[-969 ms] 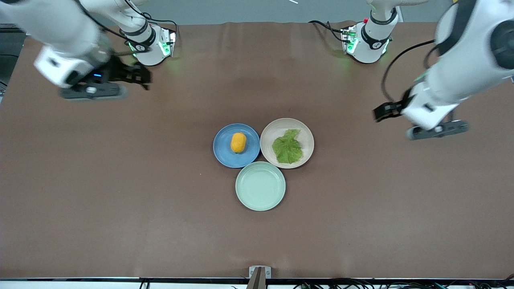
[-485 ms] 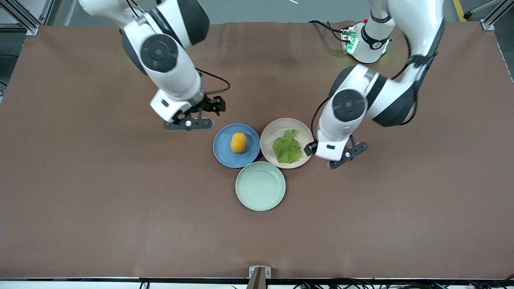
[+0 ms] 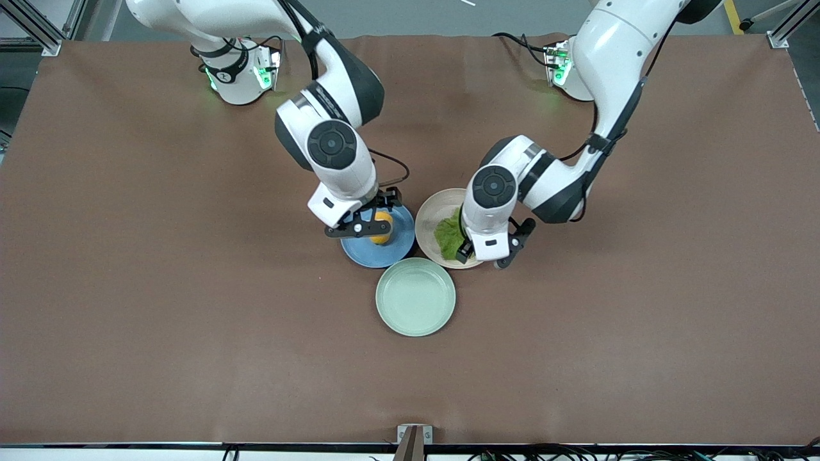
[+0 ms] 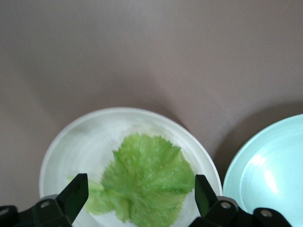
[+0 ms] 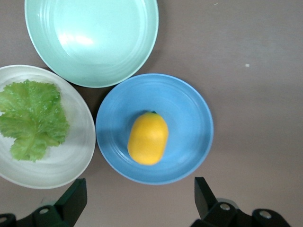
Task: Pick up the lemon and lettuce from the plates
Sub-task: 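Lower and close the right gripper on the lemon while the left grasps lettuce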
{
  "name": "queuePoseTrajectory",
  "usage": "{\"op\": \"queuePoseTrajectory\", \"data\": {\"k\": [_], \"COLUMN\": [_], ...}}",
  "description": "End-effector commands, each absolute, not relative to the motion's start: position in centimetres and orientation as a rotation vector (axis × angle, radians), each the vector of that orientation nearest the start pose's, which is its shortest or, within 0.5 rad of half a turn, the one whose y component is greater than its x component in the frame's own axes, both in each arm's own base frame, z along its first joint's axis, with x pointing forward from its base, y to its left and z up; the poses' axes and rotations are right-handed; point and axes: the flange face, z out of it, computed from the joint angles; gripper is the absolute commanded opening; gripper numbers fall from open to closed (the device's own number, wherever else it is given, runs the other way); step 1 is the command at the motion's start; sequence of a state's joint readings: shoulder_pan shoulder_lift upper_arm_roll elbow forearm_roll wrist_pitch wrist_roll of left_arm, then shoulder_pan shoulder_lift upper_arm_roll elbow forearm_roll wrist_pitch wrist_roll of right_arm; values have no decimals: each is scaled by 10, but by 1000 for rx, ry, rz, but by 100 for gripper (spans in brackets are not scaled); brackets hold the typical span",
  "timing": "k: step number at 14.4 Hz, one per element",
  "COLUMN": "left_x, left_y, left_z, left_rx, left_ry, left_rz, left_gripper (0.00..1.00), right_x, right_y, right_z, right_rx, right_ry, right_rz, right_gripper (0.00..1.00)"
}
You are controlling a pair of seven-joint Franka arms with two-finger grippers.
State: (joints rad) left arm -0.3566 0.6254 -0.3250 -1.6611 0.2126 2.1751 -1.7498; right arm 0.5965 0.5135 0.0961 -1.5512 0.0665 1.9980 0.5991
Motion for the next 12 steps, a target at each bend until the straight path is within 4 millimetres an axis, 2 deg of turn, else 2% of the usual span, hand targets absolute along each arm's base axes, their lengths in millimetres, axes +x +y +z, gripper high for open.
{"op": "queuePoseTrajectory", "data": {"k": [1,4,7,12], "left_x": [541,535,530,519], "left_y": [-407,-415,-417,-405], "left_z": [236,227,206,194], "left_rx": [-2639,-2587,-2563,-2451], "left_ry": [-1616,-1703,-1712,-1742], "left_rz": [49,55,61,77], "left_gripper": [97,96,95,92], "right_x": [515,513,515,523], "right_y": [434,437,436,432], "right_z": [313,285,263,232], "right_rx": [-3081,-3114,-3127,-3126], "right_ry": [-63,52,56,163], "right_rz": [154,175,174,180], "right_gripper": [100,100,100,100]}}
